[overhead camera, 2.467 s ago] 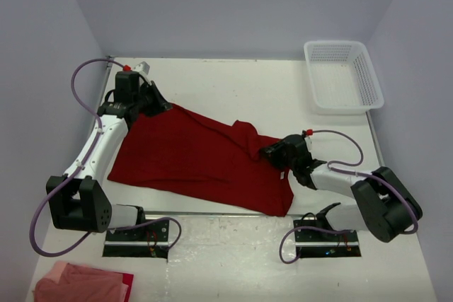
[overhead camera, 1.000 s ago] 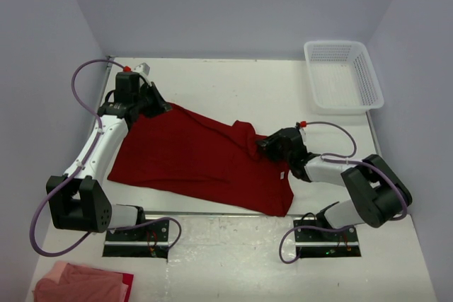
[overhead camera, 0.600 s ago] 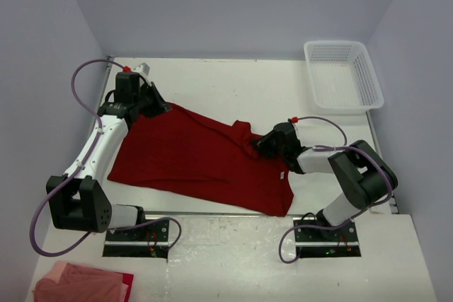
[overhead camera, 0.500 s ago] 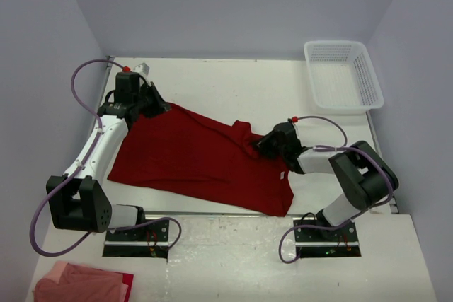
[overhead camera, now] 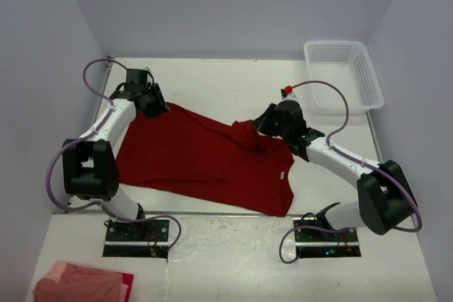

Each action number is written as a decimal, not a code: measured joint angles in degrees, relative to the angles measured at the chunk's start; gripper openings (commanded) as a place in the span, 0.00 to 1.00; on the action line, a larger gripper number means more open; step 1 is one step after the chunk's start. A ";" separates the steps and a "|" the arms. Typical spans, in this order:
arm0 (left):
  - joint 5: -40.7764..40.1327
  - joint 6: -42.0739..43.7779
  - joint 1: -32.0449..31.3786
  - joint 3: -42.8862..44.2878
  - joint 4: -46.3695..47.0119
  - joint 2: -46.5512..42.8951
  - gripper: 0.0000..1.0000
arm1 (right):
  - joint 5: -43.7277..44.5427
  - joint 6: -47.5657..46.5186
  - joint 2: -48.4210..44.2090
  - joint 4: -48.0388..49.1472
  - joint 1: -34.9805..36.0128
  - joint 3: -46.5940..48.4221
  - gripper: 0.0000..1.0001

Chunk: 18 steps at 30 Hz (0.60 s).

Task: Fold and stack the t-shirts
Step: Fold the other side of the tshirt into a rectangle

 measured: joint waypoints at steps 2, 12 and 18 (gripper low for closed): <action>-0.22 0.00 1.22 1.64 -0.52 3.63 0.43 | -0.39 -2.80 0.04 -1.44 0.00 0.79 0.00; -2.19 0.50 11.69 16.92 -3.61 18.93 0.37 | -3.50 -9.94 1.05 -6.40 0.00 0.85 0.00; -1.81 0.70 12.00 26.53 -4.87 29.38 0.36 | -4.94 -11.52 1.03 -6.49 0.00 0.46 0.00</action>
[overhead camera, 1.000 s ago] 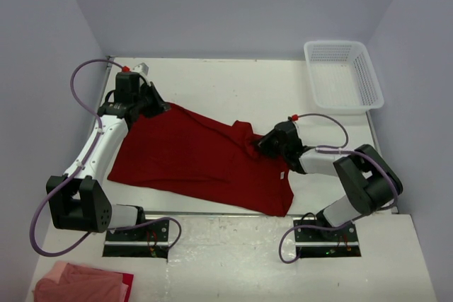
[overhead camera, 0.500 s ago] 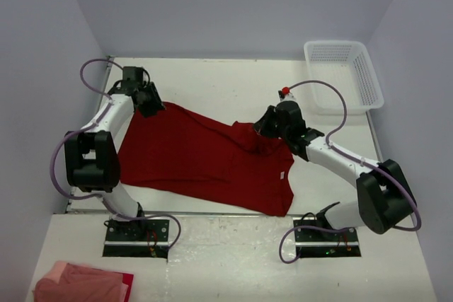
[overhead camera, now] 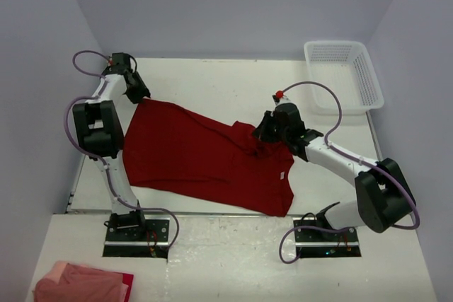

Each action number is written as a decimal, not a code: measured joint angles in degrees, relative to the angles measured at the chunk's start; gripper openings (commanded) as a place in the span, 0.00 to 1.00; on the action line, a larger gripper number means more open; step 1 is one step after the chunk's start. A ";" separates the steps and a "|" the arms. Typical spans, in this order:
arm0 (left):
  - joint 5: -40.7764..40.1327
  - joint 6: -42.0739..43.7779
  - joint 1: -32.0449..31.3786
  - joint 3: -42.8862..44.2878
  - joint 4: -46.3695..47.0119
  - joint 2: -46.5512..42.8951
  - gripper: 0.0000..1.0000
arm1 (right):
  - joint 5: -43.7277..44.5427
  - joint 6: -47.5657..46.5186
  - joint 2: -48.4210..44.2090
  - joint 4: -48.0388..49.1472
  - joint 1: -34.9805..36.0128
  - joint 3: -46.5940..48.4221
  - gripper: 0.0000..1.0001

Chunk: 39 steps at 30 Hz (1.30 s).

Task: Fold and stack the t-shirts
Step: Fold the other side of the tshirt into a rectangle

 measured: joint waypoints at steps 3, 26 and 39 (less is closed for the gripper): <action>-0.90 0.26 -0.28 4.33 -1.90 4.28 0.38 | -0.26 -0.55 -0.17 0.13 0.00 -0.46 0.00; -9.38 2.54 -0.28 19.47 -6.47 16.83 0.45 | -4.61 -0.55 -2.01 1.07 -0.76 -4.48 0.00; -9.68 2.78 -1.14 20.28 -6.19 17.62 0.37 | -6.16 -0.02 -3.08 1.81 -2.47 -6.01 0.00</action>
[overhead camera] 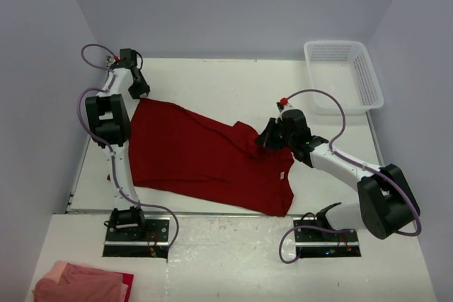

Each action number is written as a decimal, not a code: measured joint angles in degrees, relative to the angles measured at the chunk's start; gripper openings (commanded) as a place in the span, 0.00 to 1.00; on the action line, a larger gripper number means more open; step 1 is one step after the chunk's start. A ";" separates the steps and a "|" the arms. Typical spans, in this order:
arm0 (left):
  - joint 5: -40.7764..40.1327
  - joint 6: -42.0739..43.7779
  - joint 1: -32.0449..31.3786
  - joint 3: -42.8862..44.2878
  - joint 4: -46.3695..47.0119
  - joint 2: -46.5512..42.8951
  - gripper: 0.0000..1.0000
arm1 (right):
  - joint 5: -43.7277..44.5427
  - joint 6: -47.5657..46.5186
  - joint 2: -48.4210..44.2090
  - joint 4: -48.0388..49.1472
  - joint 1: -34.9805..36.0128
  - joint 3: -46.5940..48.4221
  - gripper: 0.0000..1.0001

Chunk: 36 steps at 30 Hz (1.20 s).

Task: Fold and stack the t-shirts
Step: Fold the other side of the tshirt into a rectangle

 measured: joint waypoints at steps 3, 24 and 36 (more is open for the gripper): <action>0.44 -0.02 -0.57 -1.77 1.05 -0.96 0.35 | -0.26 0.17 0.00 0.17 -0.20 -0.26 0.00; 0.48 -0.66 -1.03 -7.10 1.11 -4.79 0.00 | 3.43 -2.36 1.55 -5.44 -1.86 6.12 0.00; -2.75 -2.05 -0.15 -14.93 2.34 -20.17 0.00 | 7.80 -7.34 4.74 -11.50 -7.45 18.93 0.00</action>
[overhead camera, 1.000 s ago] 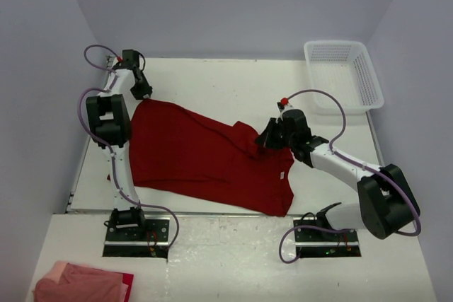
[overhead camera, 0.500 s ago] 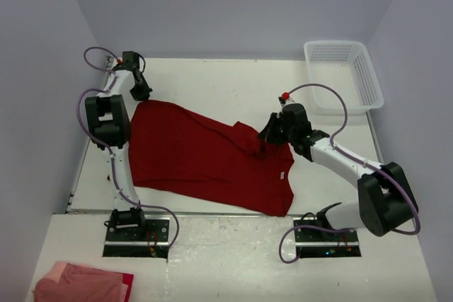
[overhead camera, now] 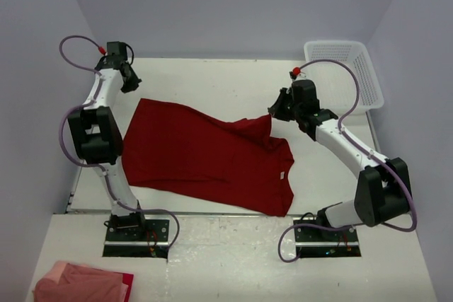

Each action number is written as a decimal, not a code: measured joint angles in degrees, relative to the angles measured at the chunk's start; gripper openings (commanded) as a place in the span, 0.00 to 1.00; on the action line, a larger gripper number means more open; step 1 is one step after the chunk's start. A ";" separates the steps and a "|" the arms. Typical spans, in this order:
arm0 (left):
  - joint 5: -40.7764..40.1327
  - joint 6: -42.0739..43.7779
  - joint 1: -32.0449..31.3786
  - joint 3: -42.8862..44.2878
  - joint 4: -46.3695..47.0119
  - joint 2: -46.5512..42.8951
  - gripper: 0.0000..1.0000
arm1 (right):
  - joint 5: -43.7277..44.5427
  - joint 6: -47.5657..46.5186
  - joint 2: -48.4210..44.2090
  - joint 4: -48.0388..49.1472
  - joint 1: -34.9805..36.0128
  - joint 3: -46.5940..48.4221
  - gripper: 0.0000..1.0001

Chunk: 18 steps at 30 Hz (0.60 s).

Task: Fold and stack the t-shirts
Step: Fold the other side of the tshirt into a rectangle

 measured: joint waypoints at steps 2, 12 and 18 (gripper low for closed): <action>-0.13 -0.02 0.11 0.00 0.17 -1.14 0.00 | 0.00 -0.42 0.39 -0.48 0.00 0.35 0.00; 3.28 0.85 0.24 5.55 -0.79 4.66 0.48 | -0.72 -1.62 3.23 -2.56 -0.55 2.78 0.00; 3.41 0.61 0.24 5.81 -1.60 8.83 0.49 | -1.86 -1.60 3.23 -2.84 -0.81 2.78 0.00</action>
